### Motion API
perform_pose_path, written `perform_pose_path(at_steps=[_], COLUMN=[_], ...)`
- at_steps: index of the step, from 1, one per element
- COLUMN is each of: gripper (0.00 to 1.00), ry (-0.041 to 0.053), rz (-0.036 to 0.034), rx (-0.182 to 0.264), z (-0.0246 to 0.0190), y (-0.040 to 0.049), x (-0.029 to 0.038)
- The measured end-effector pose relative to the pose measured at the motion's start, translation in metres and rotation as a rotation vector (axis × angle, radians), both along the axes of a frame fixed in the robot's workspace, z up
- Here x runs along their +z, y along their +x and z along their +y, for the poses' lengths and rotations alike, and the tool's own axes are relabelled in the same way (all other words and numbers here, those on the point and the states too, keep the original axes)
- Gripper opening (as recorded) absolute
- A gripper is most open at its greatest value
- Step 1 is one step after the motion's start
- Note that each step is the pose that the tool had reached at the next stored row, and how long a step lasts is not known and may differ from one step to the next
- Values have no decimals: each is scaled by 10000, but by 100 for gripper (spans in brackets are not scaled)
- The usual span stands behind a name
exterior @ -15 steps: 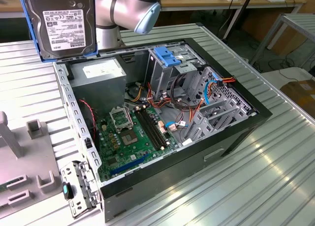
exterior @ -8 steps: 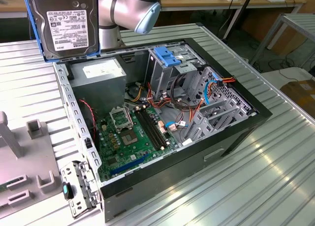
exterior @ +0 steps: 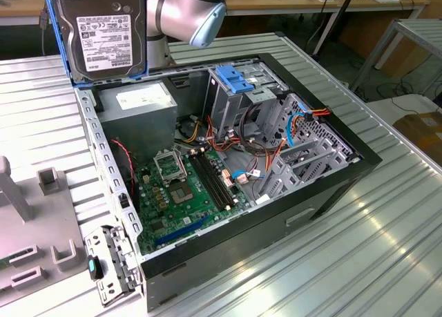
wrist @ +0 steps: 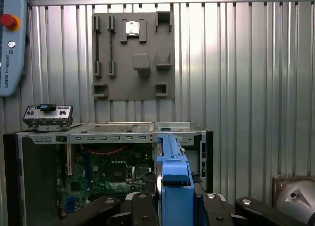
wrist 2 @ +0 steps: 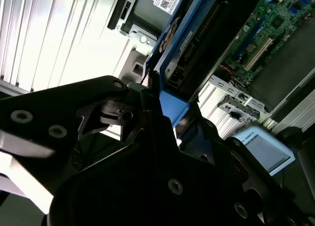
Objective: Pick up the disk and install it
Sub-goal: 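Pick up the disk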
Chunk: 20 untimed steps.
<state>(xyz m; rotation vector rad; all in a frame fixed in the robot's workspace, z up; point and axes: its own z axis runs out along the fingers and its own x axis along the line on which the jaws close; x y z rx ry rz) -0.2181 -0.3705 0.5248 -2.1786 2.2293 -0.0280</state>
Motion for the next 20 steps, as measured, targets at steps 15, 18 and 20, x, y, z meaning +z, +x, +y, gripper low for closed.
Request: perform_pose_path(at_steps=[15,18,20], gripper=[37,37,37], ry=[0,-1,0], rz=[0,1,0], rx=[-14,-16,-19], z=[-82,-140,-191], y=[414,430,443], x=[-17,-19,-21])
